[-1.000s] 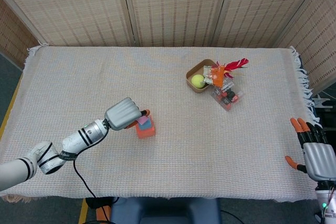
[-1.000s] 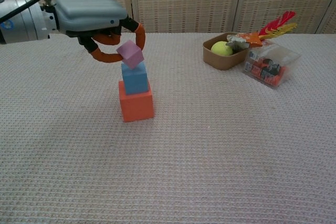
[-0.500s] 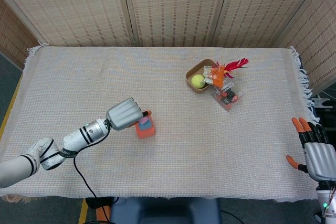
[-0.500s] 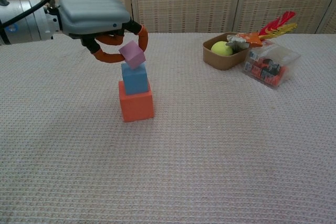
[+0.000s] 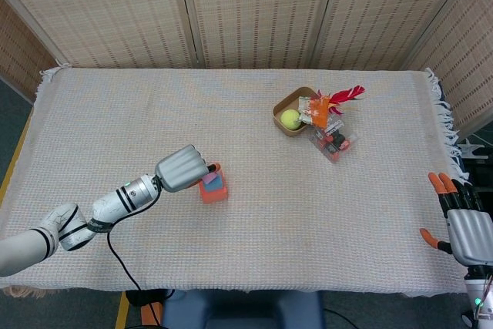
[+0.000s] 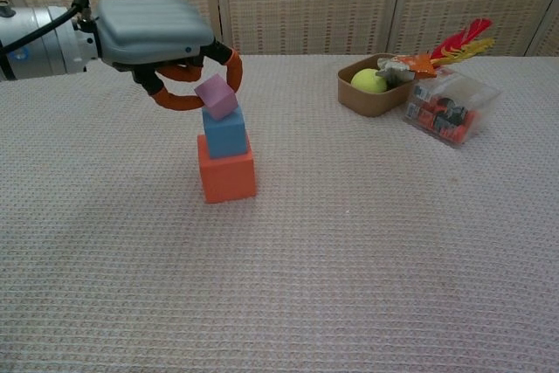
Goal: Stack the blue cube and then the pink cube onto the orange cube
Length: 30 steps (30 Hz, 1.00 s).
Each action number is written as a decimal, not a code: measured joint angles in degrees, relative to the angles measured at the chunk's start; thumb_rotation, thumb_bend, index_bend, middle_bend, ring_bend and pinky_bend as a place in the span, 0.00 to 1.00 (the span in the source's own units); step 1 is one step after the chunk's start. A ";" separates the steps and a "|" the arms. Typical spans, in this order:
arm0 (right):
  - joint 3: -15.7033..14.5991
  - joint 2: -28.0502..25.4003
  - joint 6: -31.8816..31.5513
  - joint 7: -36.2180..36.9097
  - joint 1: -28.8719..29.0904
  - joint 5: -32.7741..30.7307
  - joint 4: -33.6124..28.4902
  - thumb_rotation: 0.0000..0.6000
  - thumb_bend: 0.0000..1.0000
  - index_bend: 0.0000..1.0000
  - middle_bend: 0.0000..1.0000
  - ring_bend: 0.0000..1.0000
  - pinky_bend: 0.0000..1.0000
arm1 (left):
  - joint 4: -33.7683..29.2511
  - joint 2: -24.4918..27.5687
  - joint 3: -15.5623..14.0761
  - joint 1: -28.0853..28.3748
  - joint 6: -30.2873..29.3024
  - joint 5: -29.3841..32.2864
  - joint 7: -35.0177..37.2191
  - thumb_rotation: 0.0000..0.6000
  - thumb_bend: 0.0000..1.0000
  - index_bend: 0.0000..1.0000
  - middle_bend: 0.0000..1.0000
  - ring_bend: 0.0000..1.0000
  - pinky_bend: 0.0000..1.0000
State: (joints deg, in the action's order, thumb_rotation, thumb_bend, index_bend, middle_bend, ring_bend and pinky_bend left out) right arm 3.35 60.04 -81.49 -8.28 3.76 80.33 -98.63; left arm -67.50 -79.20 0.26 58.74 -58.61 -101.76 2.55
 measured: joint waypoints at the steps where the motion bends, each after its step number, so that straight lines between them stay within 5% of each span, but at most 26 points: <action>1: 0.00 0.00 0.00 -0.02 0.00 0.00 -0.02 1.00 0.12 0.00 0.00 0.00 0.00 | -0.05 0.00 -0.04 0.01 -0.04 -0.03 -0.08 1.00 0.39 0.40 1.00 1.00 1.00; 30: -0.07 -0.18 -0.50 0.17 -0.26 0.44 -0.25 1.00 0.12 0.00 0.00 0.00 0.00 | -0.67 0.01 -0.52 0.01 -0.84 0.08 -2.01 1.00 0.39 0.30 1.00 1.00 1.00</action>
State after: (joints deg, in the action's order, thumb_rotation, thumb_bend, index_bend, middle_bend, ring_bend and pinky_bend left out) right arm 3.28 59.86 -82.00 -8.11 3.51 80.78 -98.89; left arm -68.17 -79.18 -0.26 58.74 -59.45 -101.68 0.55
